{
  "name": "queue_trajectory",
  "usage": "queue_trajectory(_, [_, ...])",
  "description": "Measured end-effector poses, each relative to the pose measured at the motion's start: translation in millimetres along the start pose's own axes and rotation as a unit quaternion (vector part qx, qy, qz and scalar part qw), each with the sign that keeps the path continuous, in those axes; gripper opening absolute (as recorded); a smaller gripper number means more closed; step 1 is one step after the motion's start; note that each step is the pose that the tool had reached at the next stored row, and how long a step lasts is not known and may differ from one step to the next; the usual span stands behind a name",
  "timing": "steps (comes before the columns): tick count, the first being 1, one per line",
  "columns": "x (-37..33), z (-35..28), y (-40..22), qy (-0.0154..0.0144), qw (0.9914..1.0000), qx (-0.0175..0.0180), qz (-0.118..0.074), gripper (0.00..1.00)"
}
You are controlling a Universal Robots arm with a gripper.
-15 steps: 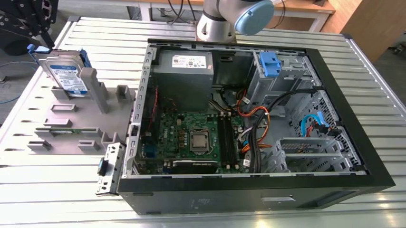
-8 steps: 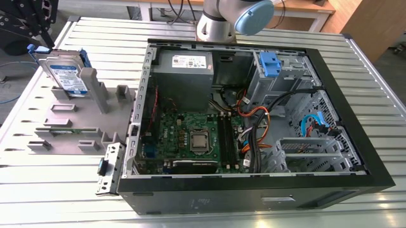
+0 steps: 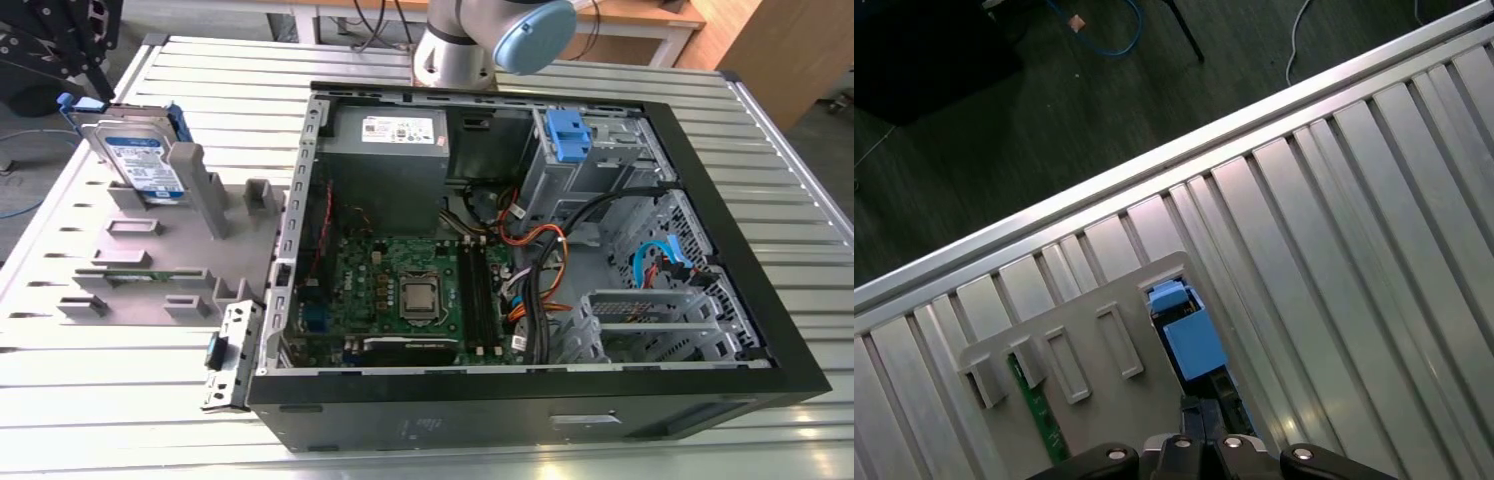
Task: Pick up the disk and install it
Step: 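Pick up the disk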
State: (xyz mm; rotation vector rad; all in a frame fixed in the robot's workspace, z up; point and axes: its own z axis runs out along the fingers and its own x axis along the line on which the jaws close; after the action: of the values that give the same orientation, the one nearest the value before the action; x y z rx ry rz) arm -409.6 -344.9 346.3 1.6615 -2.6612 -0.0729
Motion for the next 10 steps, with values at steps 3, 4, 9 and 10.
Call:
queue_trajectory(3, [0.0, 0.1, 0.0, 0.0008, 0.99978, -0.0004, -0.021, 0.11])
queue_trajectory(4, [0.0, 0.1, 0.0, 0.0013, 0.99955, -0.0006, -0.03, 0.11])
queue_trajectory(9, [0.0, 0.4, 0.0, 0.0031, 0.99712, -0.0016, -0.076, 0.11])
queue_trajectory(10, [0.0, 0.4, 0.0, 0.0035, 0.9964, -0.0018, -0.085, 0.11])
